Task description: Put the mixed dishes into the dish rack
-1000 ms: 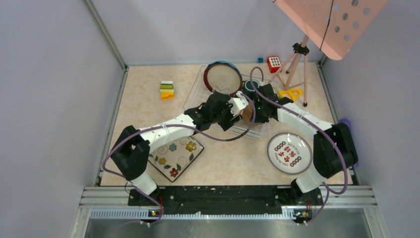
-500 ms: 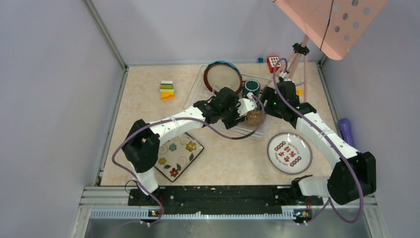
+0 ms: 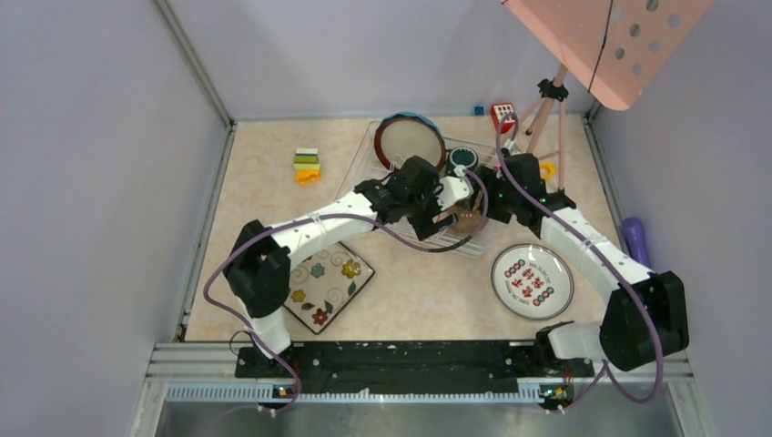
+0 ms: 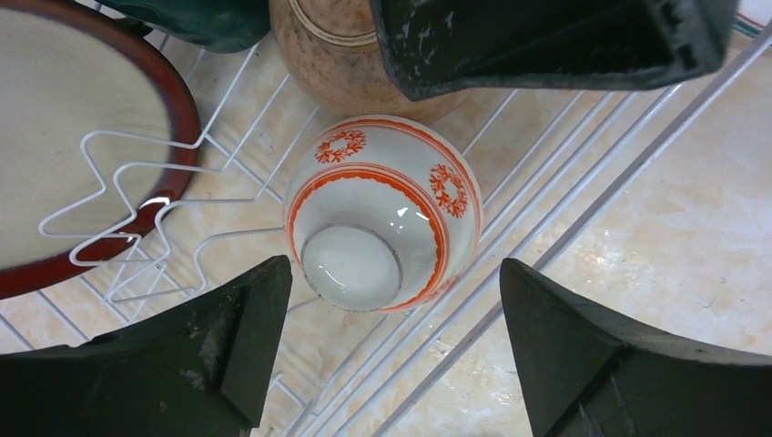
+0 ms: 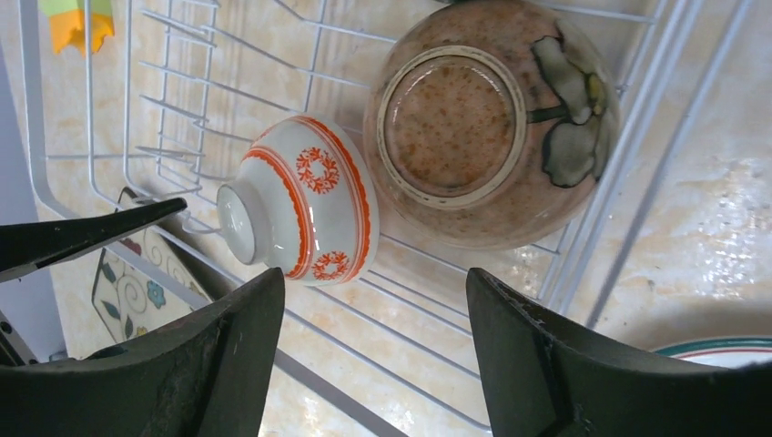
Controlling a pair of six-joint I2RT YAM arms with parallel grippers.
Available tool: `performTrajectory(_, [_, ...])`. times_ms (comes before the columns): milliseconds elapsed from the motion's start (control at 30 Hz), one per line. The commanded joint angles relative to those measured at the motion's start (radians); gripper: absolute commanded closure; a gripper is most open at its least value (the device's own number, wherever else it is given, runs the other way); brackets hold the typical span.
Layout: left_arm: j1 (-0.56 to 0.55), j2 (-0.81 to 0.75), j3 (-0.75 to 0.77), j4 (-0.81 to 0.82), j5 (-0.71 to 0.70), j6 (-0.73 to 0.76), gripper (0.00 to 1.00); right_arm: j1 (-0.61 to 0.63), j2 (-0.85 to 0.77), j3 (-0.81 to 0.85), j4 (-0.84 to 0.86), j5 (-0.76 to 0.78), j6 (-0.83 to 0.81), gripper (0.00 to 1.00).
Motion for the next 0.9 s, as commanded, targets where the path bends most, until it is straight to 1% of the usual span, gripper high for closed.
performTrajectory(0, [-0.009,-0.085,0.007,-0.044,0.036,-0.104,0.14,-0.007,0.019,-0.012,0.075,-0.093,-0.022,0.29])
performTrajectory(133, [0.010,-0.161,-0.035,0.050,-0.041,-0.244,0.26,-0.007,0.004,-0.030,0.090,-0.103,-0.030,0.32])
performTrajectory(167, [0.021,-0.188,-0.052,0.088,-0.060,-0.286,0.31,-0.007,-0.005,-0.038,0.100,-0.107,-0.028,0.32])
performTrajectory(300, [0.066,-0.332,-0.156,0.194,-0.069,-0.445,0.47,-0.006,-0.005,-0.035,0.100,-0.116,-0.025,0.37])
performTrajectory(333, [0.073,-0.367,-0.182,0.207,-0.069,-0.482,0.50,-0.007,-0.007,-0.026,0.083,-0.094,-0.023,0.37])
performTrajectory(400, [0.079,-0.433,-0.257,0.236,-0.096,-0.526,0.55,-0.007,-0.025,-0.006,0.021,-0.018,-0.020,0.29])
performTrajectory(433, [0.080,-0.469,-0.291,0.256,-0.109,-0.551,0.55,-0.007,-0.042,0.001,-0.008,0.025,-0.019,0.25])
performTrajectory(467, [0.080,-0.500,-0.321,0.261,-0.119,-0.576,0.53,-0.007,-0.063,0.005,-0.044,0.063,-0.017,0.23])
performTrajectory(500, [0.080,-0.528,-0.349,0.262,-0.133,-0.603,0.46,-0.008,-0.091,0.002,-0.072,0.103,-0.015,0.17])
performTrajectory(567, [0.083,-0.578,-0.389,0.238,-0.214,-0.689,0.25,-0.008,-0.152,-0.014,-0.119,0.180,-0.012,0.14])
performTrajectory(600, [0.089,-0.598,-0.404,0.210,-0.242,-0.731,0.23,-0.009,-0.184,-0.021,-0.144,0.213,-0.008,0.14])
performTrajectory(667, [0.110,-0.641,-0.429,0.148,-0.259,-0.809,0.25,-0.009,-0.249,-0.032,-0.204,0.270,0.000,0.14])
performTrajectory(733, [0.142,-0.682,-0.465,0.092,-0.275,-0.878,0.25,-0.009,-0.311,-0.044,-0.268,0.333,0.020,0.15])
performTrajectory(833, [0.225,-0.761,-0.554,0.061,-0.241,-0.944,0.23,-0.009,-0.415,-0.075,-0.337,0.386,0.048,0.14])
performTrajectory(867, [0.252,-0.790,-0.584,0.056,-0.235,-0.966,0.23,-0.010,-0.447,-0.090,-0.344,0.378,0.043,0.14])
